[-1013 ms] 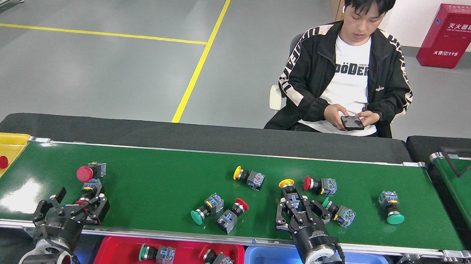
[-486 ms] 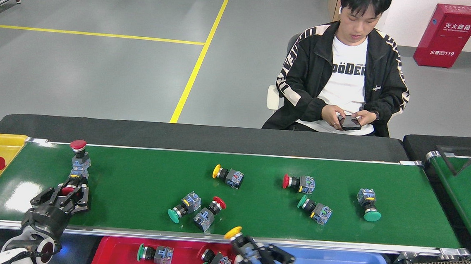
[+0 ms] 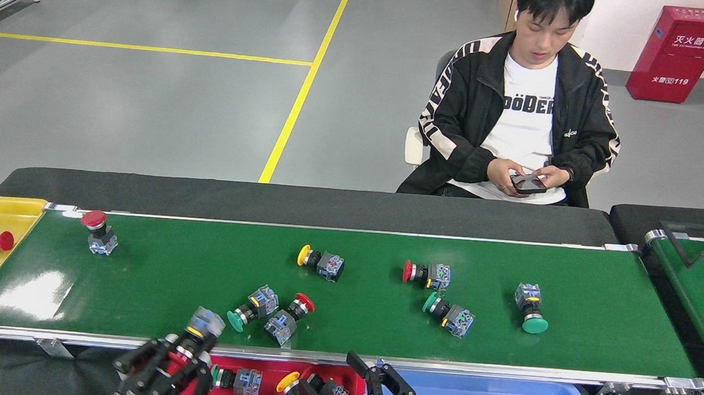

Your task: Pick switch part from conveyor to tray

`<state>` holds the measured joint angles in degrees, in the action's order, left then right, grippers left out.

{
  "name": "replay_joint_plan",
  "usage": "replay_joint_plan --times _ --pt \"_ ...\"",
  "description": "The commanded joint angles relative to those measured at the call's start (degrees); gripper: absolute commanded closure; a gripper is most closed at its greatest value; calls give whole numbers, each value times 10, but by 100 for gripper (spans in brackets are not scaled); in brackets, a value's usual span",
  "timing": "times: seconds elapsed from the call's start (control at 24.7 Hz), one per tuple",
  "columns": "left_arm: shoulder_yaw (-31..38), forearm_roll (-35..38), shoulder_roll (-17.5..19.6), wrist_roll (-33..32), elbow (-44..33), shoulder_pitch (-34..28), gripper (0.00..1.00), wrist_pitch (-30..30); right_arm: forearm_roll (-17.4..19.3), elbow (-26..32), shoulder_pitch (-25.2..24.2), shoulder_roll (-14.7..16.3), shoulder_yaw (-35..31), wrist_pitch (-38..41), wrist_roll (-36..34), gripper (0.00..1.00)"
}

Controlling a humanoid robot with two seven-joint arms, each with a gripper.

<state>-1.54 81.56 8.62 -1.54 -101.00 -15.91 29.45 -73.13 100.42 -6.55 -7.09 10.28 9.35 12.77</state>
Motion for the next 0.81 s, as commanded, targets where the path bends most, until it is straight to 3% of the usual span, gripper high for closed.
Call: replay_joint_plan --times 0.0,0.04,0.2,0.28,0.41,0.57,0.65,0.77 --pt "1 0 1 4 -9 1 22 2 1 9 8 10 -62 -25 -6 6" --pt "2 -1 3 4 -9 1 1 2 1 9 6 20 -97 -24 -9 6" --pt "36 -3 -1 5 -9 -3 0 2 3 9 -49 68 -206 -21 -114 6" --pt "51 -3 -6 4 -9 -3 0 -1 3 9 -84 80 -217 -21 -160 5" --pt "117 -3 -44 -4 -9 -7 0 -5 3 10 -111 81 -214 -20 -171 6" --pt "222 -2 -98 -32 -9 -9 0 -8 3 9 -101 79 -211 -22 -164 6" --pt "259 -1 -104 -32 -9 -10 0 -18 1 9 -73 77 -197 -27 -131 7" --pt "277 1 -97 -26 -4 -14 0 -61 -14 -1 -18 46 -153 -50 -79 9"
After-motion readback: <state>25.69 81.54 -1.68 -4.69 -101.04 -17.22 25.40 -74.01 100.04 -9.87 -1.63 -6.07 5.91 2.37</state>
